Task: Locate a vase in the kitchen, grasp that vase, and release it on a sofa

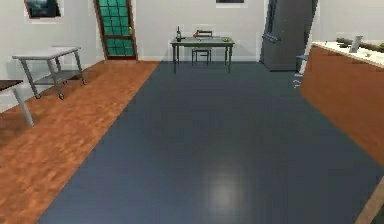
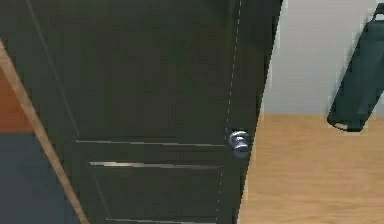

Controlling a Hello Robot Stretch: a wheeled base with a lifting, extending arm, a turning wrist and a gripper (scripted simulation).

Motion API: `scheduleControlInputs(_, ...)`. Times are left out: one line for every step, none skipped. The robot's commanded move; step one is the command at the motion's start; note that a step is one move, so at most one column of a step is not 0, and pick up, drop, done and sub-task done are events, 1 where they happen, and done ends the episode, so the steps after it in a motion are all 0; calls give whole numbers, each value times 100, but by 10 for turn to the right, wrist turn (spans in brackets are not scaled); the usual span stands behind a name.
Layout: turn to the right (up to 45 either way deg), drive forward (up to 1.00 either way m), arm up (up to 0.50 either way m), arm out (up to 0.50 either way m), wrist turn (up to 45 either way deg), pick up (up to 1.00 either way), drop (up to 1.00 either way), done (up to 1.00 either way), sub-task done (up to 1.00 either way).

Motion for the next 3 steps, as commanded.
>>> scheduleControlInputs(30, 0, 0, 0, 0, 0, 0, 0, 0)
scheduleControlInputs(-450, 0, 0, 0, 0, 0, 0, 0, 0)
scheduleControlInputs(-450, 0, 0, 0, 0, 0, 0, 0, 0)
